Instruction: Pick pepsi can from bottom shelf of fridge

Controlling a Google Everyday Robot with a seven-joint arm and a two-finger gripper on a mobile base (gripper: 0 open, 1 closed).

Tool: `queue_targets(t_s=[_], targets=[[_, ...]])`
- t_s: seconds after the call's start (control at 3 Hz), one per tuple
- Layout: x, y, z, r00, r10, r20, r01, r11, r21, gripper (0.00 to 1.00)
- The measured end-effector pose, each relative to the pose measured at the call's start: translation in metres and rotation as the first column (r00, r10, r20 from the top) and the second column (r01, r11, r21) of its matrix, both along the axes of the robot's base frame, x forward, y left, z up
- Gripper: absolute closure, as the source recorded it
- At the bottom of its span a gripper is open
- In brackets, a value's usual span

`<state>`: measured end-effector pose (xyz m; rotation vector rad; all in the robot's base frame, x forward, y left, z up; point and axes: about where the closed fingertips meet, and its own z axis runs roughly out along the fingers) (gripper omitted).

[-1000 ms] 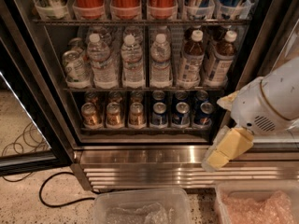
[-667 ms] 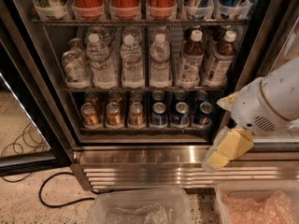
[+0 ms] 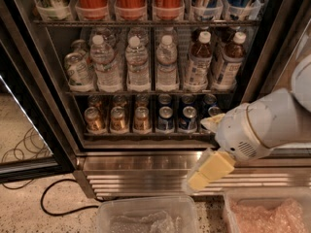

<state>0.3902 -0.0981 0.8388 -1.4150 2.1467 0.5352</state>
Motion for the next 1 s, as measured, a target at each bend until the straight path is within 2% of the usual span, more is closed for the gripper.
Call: queue_targets(t_s=[0.33, 0.67, 1.0], targets=[[-0.001, 0.047, -0.031, 0.9976, -0.059, -0.037, 0.064, 0.987, 0.150, 0.00], [0.001, 0.095, -0.061, 0.9925, -0.104, -0.064, 0.116, 0.970, 0.215, 0.00], [0.000, 0.128, -0.090, 0.9884, -0.143, -0.052, 0.151, 0.965, 0.215, 0.00]])
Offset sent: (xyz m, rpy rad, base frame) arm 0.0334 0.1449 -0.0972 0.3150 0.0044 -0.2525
